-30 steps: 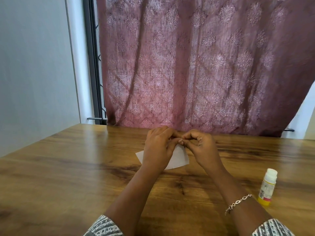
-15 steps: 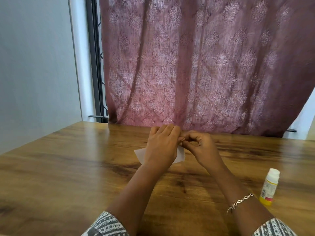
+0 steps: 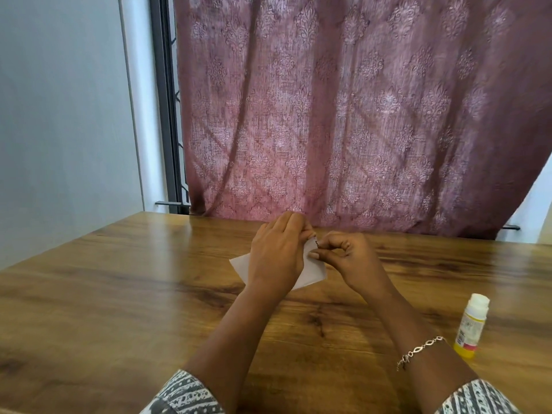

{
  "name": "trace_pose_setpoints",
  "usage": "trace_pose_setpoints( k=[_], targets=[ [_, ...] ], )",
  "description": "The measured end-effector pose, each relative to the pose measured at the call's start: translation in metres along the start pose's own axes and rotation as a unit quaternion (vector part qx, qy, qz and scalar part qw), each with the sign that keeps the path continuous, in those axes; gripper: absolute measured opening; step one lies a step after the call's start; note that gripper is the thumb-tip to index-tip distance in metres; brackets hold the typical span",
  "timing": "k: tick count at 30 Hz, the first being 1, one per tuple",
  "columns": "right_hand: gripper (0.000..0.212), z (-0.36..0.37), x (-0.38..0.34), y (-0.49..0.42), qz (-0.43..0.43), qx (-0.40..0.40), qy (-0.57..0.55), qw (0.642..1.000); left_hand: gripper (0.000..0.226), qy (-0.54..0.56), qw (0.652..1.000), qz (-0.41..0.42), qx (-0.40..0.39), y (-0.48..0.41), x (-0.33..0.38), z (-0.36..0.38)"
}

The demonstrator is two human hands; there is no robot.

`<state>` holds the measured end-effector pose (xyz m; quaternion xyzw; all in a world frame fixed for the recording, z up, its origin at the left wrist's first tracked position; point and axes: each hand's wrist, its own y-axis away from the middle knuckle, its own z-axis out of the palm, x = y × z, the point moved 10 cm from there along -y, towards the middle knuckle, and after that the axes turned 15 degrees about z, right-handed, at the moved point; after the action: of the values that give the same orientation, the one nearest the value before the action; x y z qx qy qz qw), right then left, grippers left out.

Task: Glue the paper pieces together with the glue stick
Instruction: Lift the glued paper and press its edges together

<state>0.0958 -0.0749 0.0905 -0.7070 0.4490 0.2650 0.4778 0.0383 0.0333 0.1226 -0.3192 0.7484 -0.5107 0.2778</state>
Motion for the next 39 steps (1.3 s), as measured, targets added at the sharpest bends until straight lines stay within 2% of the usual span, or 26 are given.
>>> trace_pose_setpoints(
  k=[1, 3, 6, 12, 16, 19, 22, 24, 27, 29, 31, 33, 35, 37, 39],
  targets=[
    [0.012, 0.001, 0.000, 0.000, 0.003, -0.005, 0.003, 1.000, 0.015, 0.008, 1.000, -0.005, 0.003, 0.000, -0.001, -0.001],
    [0.024, 0.001, 0.004, -0.001, 0.010, -0.011, 0.012, 1.000, 0.015, 0.032, 0.999, -0.018, 0.014, 0.001, -0.004, -0.003],
    [0.008, 0.001, 0.012, -0.002, 0.028, -0.015, 0.042, 0.999, 0.018, 0.050, 0.997, -0.035, 0.037, 0.002, -0.010, -0.008],
    [0.007, 0.000, 0.021, -0.003, 0.051, -0.020, 0.048, 0.997, 0.028, 0.074, 0.991, -0.073, 0.082, 0.005, -0.022, -0.017],
    [0.003, -0.005, 0.029, -0.006, 0.072, -0.008, -0.034, 0.997, 0.022, 0.087, 0.980, -0.128, 0.127, 0.010, -0.038, -0.027],
    [0.013, -0.012, 0.029, -0.006, 0.077, 0.020, -0.099, 0.992, 0.012, 0.111, 0.965, -0.187, 0.146, 0.017, -0.050, -0.028],
    [0.016, -0.018, 0.031, -0.004, 0.092, 0.056, -0.119, 0.987, 0.013, 0.142, 0.955, -0.232, 0.120, 0.022, -0.059, -0.018],
    [0.016, -0.021, 0.033, -0.002, 0.096, 0.076, -0.110, 0.986, 0.020, 0.180, 0.944, -0.267, 0.074, 0.026, -0.063, -0.004],
    [0.015, -0.022, 0.037, -0.001, 0.108, 0.099, -0.080, 0.986, 0.046, 0.207, 0.928, -0.308, -0.026, 0.034, -0.064, 0.018],
    [0.011, -0.021, 0.039, -0.001, 0.115, 0.108, -0.070, 0.985, 0.056, 0.214, 0.922, -0.319, -0.053, 0.038, -0.064, 0.026],
    [0.003, -0.017, 0.045, -0.003, 0.141, 0.094, -0.069, 0.983, 0.053, 0.231, 0.914, -0.331, -0.048, 0.043, -0.065, 0.030],
    [0.021, -0.006, 0.053, -0.004, 0.179, 0.052, -0.067, 0.980, 0.039, 0.225, 0.910, -0.346, -0.037, 0.050, -0.069, 0.032],
    [0.029, 0.008, 0.057, -0.004, 0.199, 0.001, -0.053, 0.978, 0.024, 0.200, 0.906, -0.370, -0.051, 0.060, -0.074, 0.036],
    [0.026, 0.018, 0.060, -0.002, 0.204, -0.028, -0.019, 0.978, 0.012, 0.184, 0.893, -0.399, -0.100, 0.070, -0.078, 0.046],
    [0.023, 0.024, 0.065, 0.000, 0.215, -0.039, 0.023, 0.976, 0.021, 0.174, 0.877, -0.411, -0.179, 0.079, -0.079, 0.061]
  ],
)
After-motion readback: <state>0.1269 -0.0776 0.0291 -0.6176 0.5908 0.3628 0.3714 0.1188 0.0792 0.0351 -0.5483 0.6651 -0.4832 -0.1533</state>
